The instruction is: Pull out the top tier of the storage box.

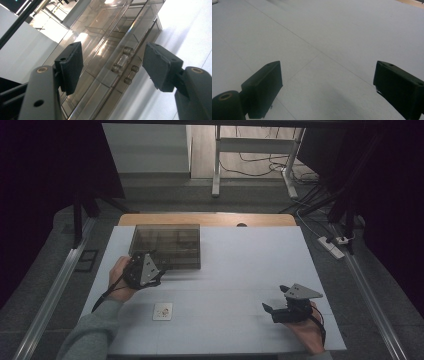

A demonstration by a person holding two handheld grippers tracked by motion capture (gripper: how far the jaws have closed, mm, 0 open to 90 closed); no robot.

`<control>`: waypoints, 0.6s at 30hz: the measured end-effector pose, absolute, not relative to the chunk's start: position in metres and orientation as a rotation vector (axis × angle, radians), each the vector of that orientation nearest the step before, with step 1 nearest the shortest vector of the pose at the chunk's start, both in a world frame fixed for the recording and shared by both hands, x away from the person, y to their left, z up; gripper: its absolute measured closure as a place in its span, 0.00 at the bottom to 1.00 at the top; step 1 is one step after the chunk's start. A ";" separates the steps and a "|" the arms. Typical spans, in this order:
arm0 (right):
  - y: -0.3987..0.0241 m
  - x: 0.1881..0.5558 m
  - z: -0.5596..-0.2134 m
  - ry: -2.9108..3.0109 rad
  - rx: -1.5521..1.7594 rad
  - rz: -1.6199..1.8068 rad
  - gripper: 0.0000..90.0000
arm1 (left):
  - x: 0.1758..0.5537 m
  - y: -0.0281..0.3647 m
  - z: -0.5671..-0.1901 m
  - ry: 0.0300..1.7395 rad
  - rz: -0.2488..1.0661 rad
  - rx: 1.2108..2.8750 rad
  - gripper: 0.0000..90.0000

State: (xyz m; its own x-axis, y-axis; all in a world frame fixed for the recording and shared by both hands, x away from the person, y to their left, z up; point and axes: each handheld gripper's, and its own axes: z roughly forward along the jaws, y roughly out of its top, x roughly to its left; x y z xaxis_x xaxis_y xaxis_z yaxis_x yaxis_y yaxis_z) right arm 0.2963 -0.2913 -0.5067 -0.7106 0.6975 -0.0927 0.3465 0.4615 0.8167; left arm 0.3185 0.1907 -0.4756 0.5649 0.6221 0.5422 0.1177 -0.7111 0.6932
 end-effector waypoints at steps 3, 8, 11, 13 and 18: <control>-0.291 0.296 -0.507 2.301 0.875 1.144 0.09 | 0.320 0.191 -0.476 0.587 1.065 2.186 0.36; -0.291 0.296 -0.507 2.300 0.875 1.143 0.09 | 0.325 0.191 -0.477 0.580 1.031 2.190 0.37; -0.291 0.296 -0.507 2.301 0.875 1.142 0.09 | 0.327 0.190 -0.479 0.575 1.022 2.202 0.39; -0.291 0.296 -0.507 2.302 0.873 1.141 0.09 | 0.328 0.190 -0.480 0.569 1.016 2.209 0.41; -0.291 0.296 -0.507 2.302 0.871 1.140 0.09 | 0.330 0.189 -0.482 0.553 0.996 2.227 0.45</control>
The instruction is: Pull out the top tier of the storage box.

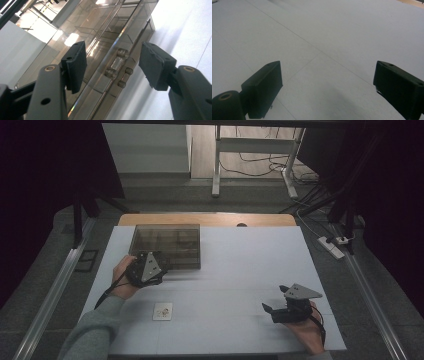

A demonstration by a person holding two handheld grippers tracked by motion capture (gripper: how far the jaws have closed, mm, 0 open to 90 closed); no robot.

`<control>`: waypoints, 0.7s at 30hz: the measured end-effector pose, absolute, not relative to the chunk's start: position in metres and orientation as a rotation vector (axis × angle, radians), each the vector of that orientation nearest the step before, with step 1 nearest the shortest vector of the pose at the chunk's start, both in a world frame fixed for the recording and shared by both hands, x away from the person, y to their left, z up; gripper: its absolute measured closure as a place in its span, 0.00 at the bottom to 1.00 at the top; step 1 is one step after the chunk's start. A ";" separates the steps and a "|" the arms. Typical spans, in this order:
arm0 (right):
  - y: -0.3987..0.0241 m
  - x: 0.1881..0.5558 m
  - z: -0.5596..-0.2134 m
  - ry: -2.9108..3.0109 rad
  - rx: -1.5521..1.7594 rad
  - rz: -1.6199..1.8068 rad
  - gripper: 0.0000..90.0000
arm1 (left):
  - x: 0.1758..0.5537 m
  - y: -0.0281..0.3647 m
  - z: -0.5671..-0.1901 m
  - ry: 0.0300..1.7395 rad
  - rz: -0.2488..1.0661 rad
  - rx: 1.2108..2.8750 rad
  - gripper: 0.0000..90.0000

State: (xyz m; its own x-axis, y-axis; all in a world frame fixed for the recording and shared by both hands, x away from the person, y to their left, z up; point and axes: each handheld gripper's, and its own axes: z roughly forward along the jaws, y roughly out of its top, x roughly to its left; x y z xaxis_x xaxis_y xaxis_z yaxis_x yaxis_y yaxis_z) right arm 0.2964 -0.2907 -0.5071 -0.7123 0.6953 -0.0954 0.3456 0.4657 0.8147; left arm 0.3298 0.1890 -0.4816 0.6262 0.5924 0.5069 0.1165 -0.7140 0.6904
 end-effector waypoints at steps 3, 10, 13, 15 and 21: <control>-0.291 0.296 -0.507 2.301 0.872 1.140 0.09 | 0.331 0.189 -0.482 0.549 0.990 2.228 0.47; -0.290 0.297 -0.508 2.302 0.874 1.139 0.09 | 0.335 0.188 -0.484 0.541 0.966 2.240 0.49; -0.290 0.296 -0.507 2.301 0.874 1.140 0.09 | 0.336 0.187 -0.485 0.540 0.962 2.244 0.50; -0.290 0.296 -0.507 2.301 0.874 1.140 0.09 | 0.337 0.187 -0.485 0.536 0.963 2.249 0.50; -0.290 0.296 -0.507 2.301 0.875 1.139 0.09 | 0.338 0.186 -0.487 0.536 0.965 2.259 0.53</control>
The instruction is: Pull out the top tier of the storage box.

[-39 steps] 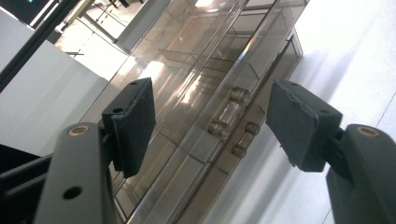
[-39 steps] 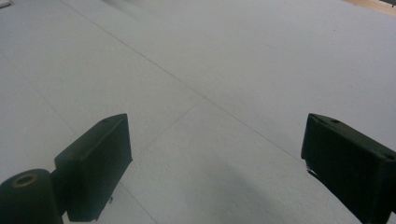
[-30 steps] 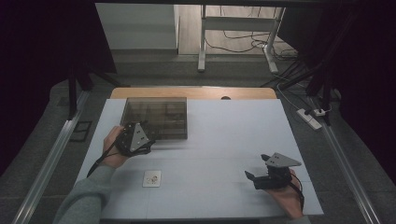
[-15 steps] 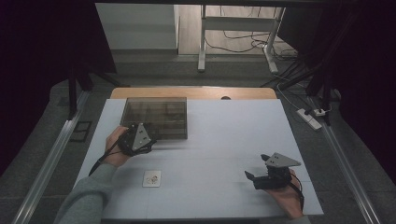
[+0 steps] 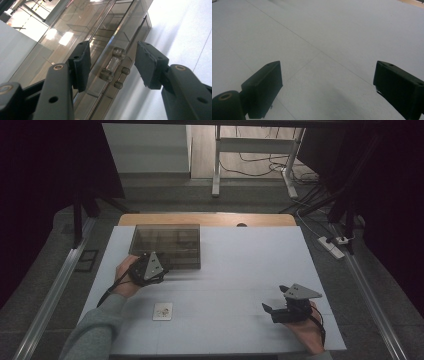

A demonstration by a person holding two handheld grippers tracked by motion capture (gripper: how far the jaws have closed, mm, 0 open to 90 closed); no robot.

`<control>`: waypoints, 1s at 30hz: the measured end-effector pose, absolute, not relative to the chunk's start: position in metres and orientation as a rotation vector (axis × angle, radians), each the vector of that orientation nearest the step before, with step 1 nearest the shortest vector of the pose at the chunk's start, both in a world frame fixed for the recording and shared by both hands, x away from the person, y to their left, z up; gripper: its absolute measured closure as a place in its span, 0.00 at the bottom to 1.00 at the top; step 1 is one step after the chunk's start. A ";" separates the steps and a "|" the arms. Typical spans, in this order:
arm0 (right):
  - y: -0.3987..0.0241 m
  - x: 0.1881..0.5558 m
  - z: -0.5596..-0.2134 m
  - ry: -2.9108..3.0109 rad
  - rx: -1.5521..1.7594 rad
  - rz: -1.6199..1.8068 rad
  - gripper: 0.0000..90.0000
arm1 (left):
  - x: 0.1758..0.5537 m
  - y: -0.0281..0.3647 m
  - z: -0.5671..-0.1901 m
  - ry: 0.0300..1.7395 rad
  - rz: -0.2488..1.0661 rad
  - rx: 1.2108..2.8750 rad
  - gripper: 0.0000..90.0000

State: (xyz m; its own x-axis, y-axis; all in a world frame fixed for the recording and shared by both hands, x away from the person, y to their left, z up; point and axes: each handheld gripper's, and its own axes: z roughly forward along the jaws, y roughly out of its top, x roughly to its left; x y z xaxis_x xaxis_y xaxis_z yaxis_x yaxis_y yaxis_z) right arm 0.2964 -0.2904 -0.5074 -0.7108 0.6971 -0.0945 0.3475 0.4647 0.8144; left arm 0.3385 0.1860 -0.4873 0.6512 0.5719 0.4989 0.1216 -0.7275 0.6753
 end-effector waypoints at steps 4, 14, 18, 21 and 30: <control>-0.290 0.296 -0.507 2.299 0.875 1.141 0.09 | 0.339 0.186 -0.488 0.536 0.975 2.261 0.54; -0.291 0.296 -0.507 2.299 0.874 1.140 0.09 | 0.339 0.186 -0.489 0.540 1.012 2.266 0.59; -0.291 0.296 -0.507 2.300 0.875 1.137 0.09 | 0.339 0.186 -0.489 0.536 1.018 2.268 0.61; -0.291 0.296 -0.507 2.300 0.873 1.138 0.09 | 0.338 0.186 -0.489 0.535 1.021 2.270 0.61; -0.291 0.296 -0.507 2.299 0.875 1.141 0.09 | 0.336 0.185 -0.489 0.524 1.027 2.273 0.62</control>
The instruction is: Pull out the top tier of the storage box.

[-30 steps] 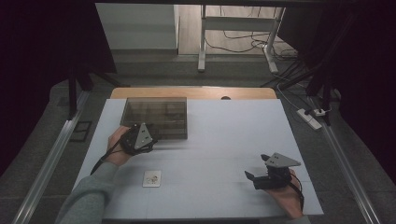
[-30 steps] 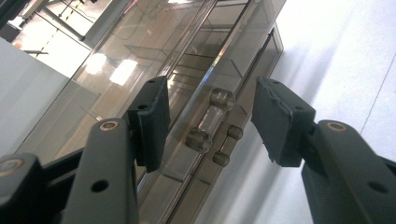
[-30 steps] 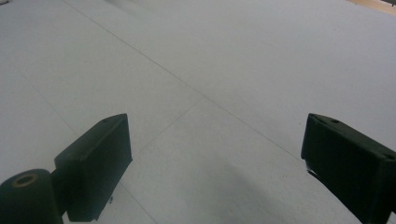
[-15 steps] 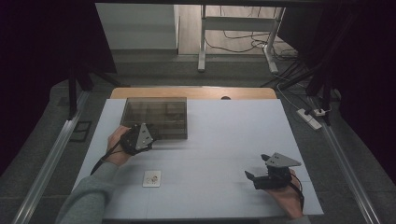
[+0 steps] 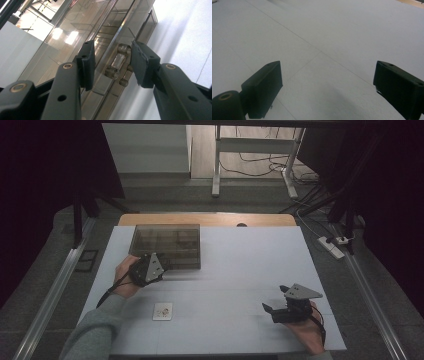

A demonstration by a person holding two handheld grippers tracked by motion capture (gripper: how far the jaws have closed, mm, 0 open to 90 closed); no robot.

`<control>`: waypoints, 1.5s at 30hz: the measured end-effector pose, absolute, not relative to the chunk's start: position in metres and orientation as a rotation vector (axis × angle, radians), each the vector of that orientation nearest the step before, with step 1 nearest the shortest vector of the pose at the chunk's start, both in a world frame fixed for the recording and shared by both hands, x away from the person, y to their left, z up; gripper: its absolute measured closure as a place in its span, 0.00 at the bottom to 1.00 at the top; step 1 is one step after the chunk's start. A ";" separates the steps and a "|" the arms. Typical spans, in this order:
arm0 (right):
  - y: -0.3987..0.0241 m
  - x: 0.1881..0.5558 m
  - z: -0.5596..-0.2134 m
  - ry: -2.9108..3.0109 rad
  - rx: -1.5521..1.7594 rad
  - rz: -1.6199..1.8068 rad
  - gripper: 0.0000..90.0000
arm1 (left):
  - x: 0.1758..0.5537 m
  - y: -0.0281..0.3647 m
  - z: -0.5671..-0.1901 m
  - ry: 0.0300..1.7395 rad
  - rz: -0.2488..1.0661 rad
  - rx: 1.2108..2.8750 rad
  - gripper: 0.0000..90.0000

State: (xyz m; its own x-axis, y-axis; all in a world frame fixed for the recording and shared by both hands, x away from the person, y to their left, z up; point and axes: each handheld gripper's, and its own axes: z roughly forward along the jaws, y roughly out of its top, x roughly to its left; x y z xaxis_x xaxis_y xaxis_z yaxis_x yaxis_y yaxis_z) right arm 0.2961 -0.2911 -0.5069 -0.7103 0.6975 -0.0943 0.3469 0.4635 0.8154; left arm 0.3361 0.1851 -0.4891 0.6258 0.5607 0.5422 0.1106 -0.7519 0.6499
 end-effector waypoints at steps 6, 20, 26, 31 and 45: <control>-0.291 0.296 -0.507 2.297 0.875 1.141 0.09 | 0.334 0.184 -0.489 0.515 1.030 2.275 0.63; -0.292 0.296 -0.506 2.299 0.874 1.138 0.09 | 0.329 0.183 -0.490 0.503 1.041 2.282 0.63; -0.292 0.296 -0.506 2.299 0.873 1.136 0.09 | 0.328 0.183 -0.490 0.497 1.042 2.283 0.64; -0.292 0.296 -0.507 2.299 0.873 1.137 0.09 | 0.327 0.183 -0.490 0.483 1.043 2.287 0.64; -0.292 0.295 -0.506 2.294 0.874 1.136 0.09 | 0.323 0.182 -0.489 0.468 1.043 2.296 0.65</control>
